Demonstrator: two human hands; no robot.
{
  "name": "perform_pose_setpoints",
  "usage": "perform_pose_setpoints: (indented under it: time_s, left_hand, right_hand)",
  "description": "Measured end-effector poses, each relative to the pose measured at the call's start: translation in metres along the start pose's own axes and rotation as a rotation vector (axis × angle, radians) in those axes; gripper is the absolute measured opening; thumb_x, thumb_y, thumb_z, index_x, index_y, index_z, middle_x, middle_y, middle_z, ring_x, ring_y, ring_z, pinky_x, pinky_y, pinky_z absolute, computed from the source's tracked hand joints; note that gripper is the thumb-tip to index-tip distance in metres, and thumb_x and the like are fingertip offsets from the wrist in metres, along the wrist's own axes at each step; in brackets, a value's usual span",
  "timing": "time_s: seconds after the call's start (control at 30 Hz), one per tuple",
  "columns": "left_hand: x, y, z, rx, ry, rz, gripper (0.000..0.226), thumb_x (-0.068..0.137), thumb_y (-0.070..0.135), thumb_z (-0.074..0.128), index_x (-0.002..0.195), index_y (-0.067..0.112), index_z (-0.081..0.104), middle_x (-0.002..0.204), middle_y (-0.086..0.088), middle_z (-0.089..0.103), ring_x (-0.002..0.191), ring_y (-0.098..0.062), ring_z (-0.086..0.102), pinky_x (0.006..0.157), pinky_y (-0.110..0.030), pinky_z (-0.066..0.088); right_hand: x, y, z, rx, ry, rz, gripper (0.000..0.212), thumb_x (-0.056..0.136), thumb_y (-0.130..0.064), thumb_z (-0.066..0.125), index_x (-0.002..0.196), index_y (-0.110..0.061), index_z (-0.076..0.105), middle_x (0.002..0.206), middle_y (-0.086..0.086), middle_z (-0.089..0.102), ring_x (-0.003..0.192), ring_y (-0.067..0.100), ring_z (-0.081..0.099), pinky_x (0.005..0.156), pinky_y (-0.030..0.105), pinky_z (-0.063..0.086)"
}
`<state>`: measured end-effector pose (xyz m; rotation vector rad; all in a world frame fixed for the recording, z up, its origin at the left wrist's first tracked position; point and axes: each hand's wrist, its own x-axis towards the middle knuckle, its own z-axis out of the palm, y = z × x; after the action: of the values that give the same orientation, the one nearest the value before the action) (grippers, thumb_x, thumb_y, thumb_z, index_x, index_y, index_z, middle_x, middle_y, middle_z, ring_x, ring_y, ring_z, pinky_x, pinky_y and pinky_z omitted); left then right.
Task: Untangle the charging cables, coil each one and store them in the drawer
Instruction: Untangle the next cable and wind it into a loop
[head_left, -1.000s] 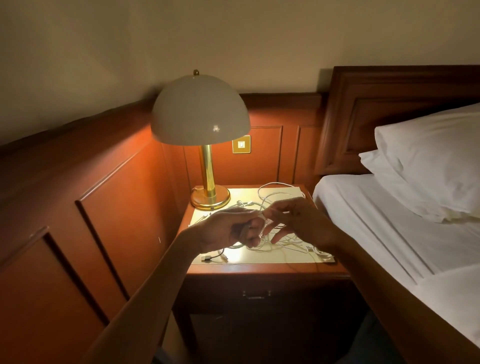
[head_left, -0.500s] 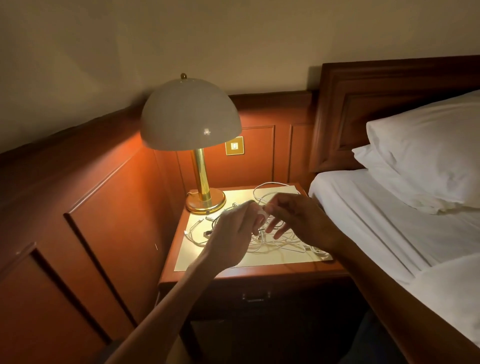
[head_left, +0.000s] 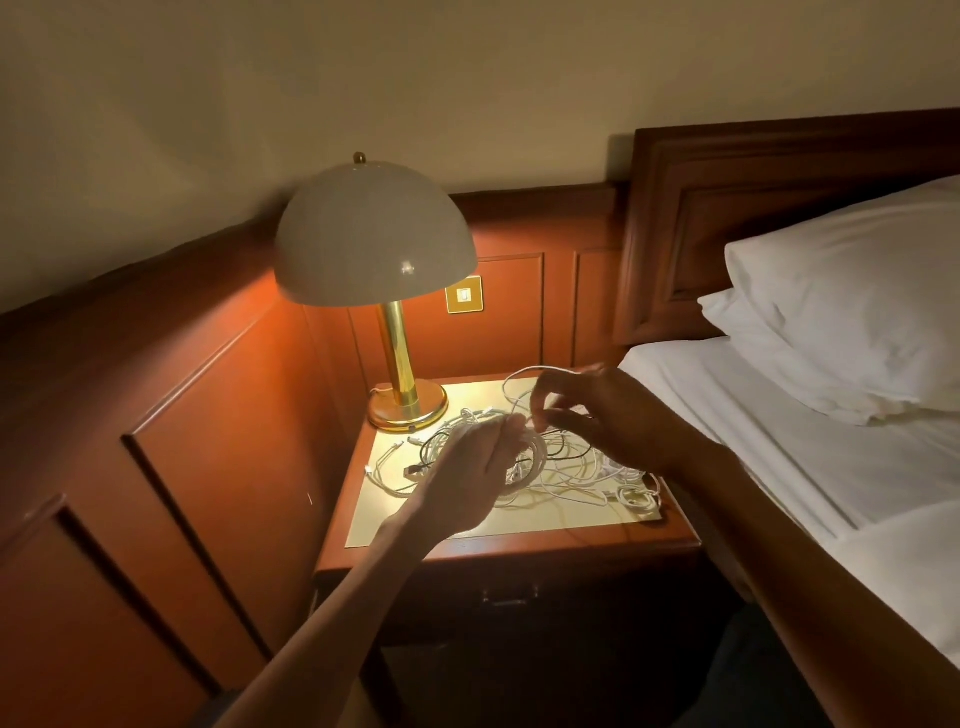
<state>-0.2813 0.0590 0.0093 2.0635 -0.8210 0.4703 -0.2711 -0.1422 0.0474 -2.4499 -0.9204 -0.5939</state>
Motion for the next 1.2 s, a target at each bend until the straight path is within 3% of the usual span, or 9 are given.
perform_pose_setpoints:
  time_s: [0.2,0.3,0.47,0.57,0.67,0.73,0.8,0.93,1.2]
  left_hand:
    - [0.006,0.006,0.002,0.044,0.143,-0.068,0.045,0.099,0.041,0.03,0.089,0.014,0.063,0.069,0.025,0.054,0.066,0.01,0.061,0.057,-0.003,0.04]
    - [0.008,0.006,0.003,0.106,0.173,-0.079,0.047,0.099,0.042,0.029,0.09,0.011,0.063,0.065,0.024,0.051,0.059,0.007,0.059,0.053,-0.002,0.037]
    - [0.01,0.007,-0.006,0.196,0.136,-0.052,0.058,0.095,0.052,0.024,0.095,0.01,0.065,0.071,0.012,0.063,0.054,-0.001,0.06,0.049,-0.005,0.038]
    - [0.013,0.008,-0.014,0.301,0.058,0.009,0.039,0.101,0.03,0.039,0.098,0.003,0.066,0.063,0.022,0.048,0.049,-0.003,0.054,0.049,-0.006,0.037]
    - [0.021,0.0,-0.025,0.407,-0.046,0.02,0.029,0.104,0.02,0.045,0.115,0.001,0.064,0.079,0.004,0.062,0.074,-0.015,0.063,0.065,-0.012,0.037]
    - [0.027,0.0,-0.031,0.47,-0.067,0.11,0.019,0.101,0.014,0.052,0.103,0.004,0.068,0.069,0.01,0.054,0.056,-0.007,0.055,0.052,-0.007,0.03]
    - [0.03,-0.003,-0.032,0.45,-0.06,0.094,0.019,0.101,0.015,0.052,0.093,0.008,0.069,0.066,0.018,0.05,0.046,0.0,0.049,0.047,-0.004,0.031]
    - [0.03,-0.007,-0.028,0.319,0.004,0.01,0.028,0.103,0.026,0.041,0.09,0.017,0.065,0.066,0.03,0.047,0.062,0.017,0.057,0.054,-0.001,0.038]
    - [0.024,-0.005,-0.014,0.15,-0.035,-0.106,0.026,0.104,0.022,0.043,0.084,0.02,0.059,0.067,0.024,0.053,0.059,0.011,0.058,0.052,-0.003,0.037]
  right_hand:
    - [-0.002,-0.012,0.029,-0.109,0.341,0.086,0.008,0.084,-0.026,0.079,0.091,-0.025,0.079,0.095,-0.009,0.075,0.095,0.007,0.061,0.091,0.028,0.042]
    - [-0.002,-0.021,0.036,0.303,0.24,0.351,0.014,0.089,-0.013,0.073,0.097,-0.022,0.079,0.097,-0.011,0.076,0.089,0.001,0.068,0.085,0.014,0.046]
    - [-0.009,-0.034,0.036,0.972,0.165,0.627,0.008,0.091,-0.025,0.07,0.092,-0.023,0.078,0.095,-0.006,0.078,0.096,0.009,0.072,0.088,0.03,0.056]
    - [-0.009,-0.039,0.039,0.861,0.195,0.598,0.011,0.082,-0.026,0.079,0.092,-0.021,0.078,0.089,-0.006,0.078,0.089,0.01,0.074,0.076,0.019,0.057]
    - [-0.002,-0.037,0.047,0.912,0.2,0.676,0.006,0.086,-0.015,0.076,0.091,-0.011,0.077,0.085,0.002,0.078,0.084,0.018,0.074,0.075,0.02,0.057]
    - [0.003,-0.034,0.049,1.018,0.151,0.75,0.004,0.089,-0.009,0.071,0.09,-0.007,0.074,0.083,0.005,0.077,0.082,0.02,0.072,0.076,0.024,0.058]
    - [0.007,-0.03,0.045,1.184,0.083,0.829,0.006,0.091,-0.006,0.068,0.096,-0.004,0.07,0.084,0.007,0.076,0.087,0.022,0.07,0.084,0.032,0.059]
    - [0.008,-0.02,0.039,1.502,-0.034,0.875,0.02,0.089,0.005,0.062,0.107,-0.001,0.067,0.1,0.015,0.073,0.104,0.033,0.067,0.092,0.041,0.056]
    - [0.0,-0.013,0.051,1.594,0.03,0.877,0.04,0.077,-0.003,0.075,0.107,-0.012,0.051,0.097,0.014,0.07,0.095,0.028,0.069,0.083,0.04,0.06]
